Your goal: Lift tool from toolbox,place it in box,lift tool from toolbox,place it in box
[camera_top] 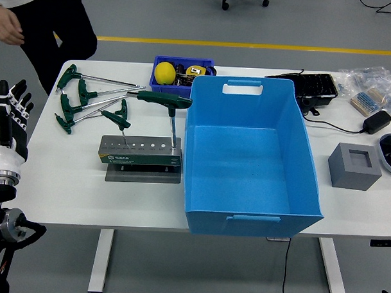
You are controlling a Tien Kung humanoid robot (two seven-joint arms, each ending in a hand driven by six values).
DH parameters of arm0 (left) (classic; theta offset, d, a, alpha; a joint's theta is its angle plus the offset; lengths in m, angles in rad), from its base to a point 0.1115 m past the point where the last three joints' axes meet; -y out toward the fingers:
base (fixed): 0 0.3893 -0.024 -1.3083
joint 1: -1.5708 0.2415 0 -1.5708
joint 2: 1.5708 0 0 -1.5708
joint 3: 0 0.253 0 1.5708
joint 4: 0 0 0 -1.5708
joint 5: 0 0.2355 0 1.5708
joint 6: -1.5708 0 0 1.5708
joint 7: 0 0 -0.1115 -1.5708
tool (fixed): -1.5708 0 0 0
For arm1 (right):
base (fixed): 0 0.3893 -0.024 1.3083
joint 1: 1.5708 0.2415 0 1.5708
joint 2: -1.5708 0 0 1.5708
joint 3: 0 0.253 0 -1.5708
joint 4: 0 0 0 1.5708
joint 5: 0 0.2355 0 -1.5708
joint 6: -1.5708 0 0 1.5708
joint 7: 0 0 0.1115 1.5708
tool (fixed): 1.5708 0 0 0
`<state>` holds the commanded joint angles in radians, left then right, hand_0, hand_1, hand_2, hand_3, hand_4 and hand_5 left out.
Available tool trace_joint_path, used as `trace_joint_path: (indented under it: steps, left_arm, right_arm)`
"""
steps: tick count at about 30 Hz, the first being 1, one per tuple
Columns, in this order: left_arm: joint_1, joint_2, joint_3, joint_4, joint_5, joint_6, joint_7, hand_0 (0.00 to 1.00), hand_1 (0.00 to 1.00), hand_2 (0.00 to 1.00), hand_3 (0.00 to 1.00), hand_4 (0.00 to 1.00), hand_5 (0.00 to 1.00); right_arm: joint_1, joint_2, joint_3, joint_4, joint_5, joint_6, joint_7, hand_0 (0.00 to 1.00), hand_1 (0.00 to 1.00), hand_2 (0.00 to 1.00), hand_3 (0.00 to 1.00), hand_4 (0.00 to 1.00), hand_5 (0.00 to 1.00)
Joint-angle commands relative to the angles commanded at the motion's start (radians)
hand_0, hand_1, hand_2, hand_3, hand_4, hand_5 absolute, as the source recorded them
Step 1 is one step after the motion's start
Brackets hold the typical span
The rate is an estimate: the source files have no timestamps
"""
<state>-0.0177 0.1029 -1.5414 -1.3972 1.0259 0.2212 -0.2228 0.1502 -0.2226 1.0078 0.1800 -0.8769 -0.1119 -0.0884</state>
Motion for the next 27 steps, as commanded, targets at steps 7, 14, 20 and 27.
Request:
trace_joint_path:
  steps: [7, 14, 20, 27]
  left_arm:
    - [0.002, 0.0, 0.002, 0.0, 0.0, -0.008, 0.007, 0.95, 0.958, 0.963, 0.861, 0.998, 0.998]
    - [0.002, 0.001, 0.0, -0.002, 0.001, -0.012, 0.013, 0.949, 0.957, 0.963, 0.86, 0.998, 0.998]
    - [-0.003, 0.008, 0.005, -0.006, 0.005, -0.016, 0.018, 0.949, 0.958, 0.961, 0.858, 0.998, 0.998]
    - [-0.008, 0.024, 0.005, -0.011, 0.022, -0.015, 0.016, 0.948, 0.959, 0.96, 0.859, 0.998, 0.998]
  right_arm:
    - [-0.001, 0.002, -0.002, 0.0, 0.0, 0.001, -0.002, 0.733, 0.668, 0.717, 0.656, 0.917, 0.811]
    - [-0.001, 0.002, 0.003, 0.0, -0.006, 0.001, -0.003, 0.733, 0.668, 0.717, 0.656, 0.917, 0.812]
    - [-0.001, 0.004, 0.004, 0.0, -0.008, 0.002, -0.003, 0.733, 0.668, 0.717, 0.656, 0.916, 0.811]
    - [-0.002, 0.004, 0.004, 0.0, -0.008, 0.001, -0.004, 0.733, 0.668, 0.717, 0.654, 0.916, 0.811]
